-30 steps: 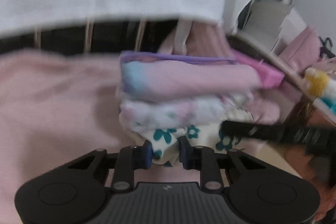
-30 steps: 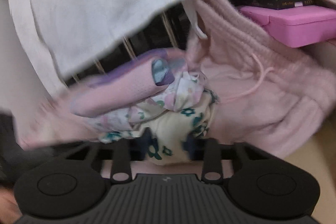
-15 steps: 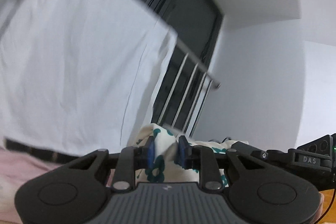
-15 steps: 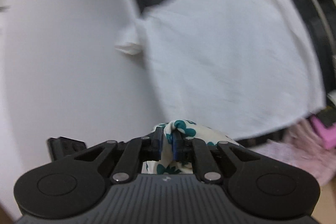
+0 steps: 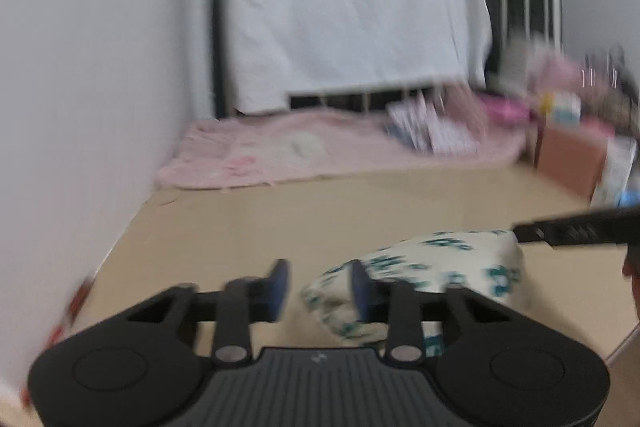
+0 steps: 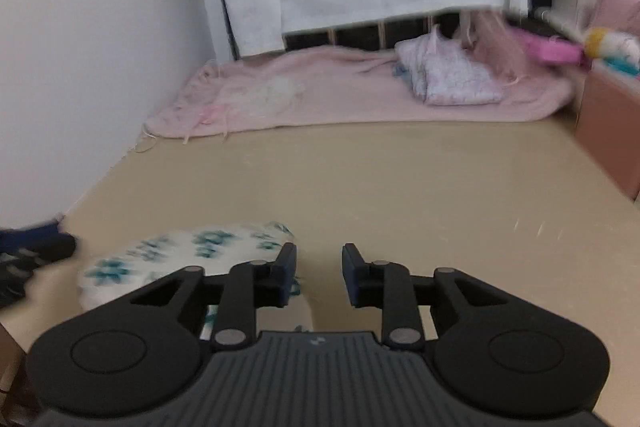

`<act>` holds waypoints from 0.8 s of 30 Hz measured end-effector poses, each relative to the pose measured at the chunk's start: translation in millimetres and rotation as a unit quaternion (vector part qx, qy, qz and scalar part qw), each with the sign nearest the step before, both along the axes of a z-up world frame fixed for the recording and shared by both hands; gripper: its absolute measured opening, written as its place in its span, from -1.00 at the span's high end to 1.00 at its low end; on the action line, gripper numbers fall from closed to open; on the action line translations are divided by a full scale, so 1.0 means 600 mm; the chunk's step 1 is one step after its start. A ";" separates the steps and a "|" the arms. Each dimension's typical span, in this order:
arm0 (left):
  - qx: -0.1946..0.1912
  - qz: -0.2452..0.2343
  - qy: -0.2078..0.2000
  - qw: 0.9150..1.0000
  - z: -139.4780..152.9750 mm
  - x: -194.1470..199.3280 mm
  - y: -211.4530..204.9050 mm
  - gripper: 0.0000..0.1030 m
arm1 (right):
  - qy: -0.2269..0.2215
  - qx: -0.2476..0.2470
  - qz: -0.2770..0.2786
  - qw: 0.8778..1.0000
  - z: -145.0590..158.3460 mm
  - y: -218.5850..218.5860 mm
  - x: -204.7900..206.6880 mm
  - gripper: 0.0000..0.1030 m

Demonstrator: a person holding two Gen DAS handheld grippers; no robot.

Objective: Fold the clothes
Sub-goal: 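Lift the flowered garment off the stack and carry it onto the table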

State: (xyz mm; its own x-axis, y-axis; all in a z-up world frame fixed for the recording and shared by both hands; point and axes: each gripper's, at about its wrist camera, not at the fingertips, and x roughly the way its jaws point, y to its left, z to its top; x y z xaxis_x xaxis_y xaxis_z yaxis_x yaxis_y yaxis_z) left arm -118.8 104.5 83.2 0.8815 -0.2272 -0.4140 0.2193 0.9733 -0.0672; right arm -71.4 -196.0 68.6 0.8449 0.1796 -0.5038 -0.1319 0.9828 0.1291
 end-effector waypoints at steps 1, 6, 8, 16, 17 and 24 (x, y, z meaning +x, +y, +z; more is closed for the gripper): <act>-0.028 0.005 0.002 1.000 -0.015 -0.016 0.028 -0.34 | -0.032 -0.004 0.011 0.999 -0.011 -0.005 -0.033 -0.22; -0.077 -0.054 0.001 0.996 -0.068 -0.063 0.048 -0.33 | -0.104 -0.049 0.063 0.991 -0.067 -0.017 -0.160 -0.32; -0.069 -0.079 -0.038 0.994 -0.073 -0.083 0.024 -0.36 | -0.112 -0.058 0.058 0.990 -0.075 -0.007 -0.188 -0.32; -0.010 -0.115 -0.012 0.993 -0.129 -0.105 -0.012 -0.65 | -0.168 -0.149 0.128 0.966 -0.118 0.057 -0.269 -0.61; 0.006 -0.120 -0.018 0.993 -0.132 -0.108 -0.017 -0.65 | -0.164 -0.165 0.134 0.963 -0.124 0.068 -0.264 -0.60; 0.075 -0.119 -0.025 0.990 -0.159 -0.097 -0.055 -0.68 | -0.123 -0.194 0.143 0.963 -0.143 0.102 -0.226 0.09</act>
State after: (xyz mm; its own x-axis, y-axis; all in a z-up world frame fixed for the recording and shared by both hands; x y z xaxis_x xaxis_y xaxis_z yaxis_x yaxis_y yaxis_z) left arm -176.8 71.7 -12.0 0.8310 -0.3700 -0.4154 0.4428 0.8920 0.0913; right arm -206.8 -134.6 -17.2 0.8914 0.2608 -0.3708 -0.3834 0.8701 -0.3097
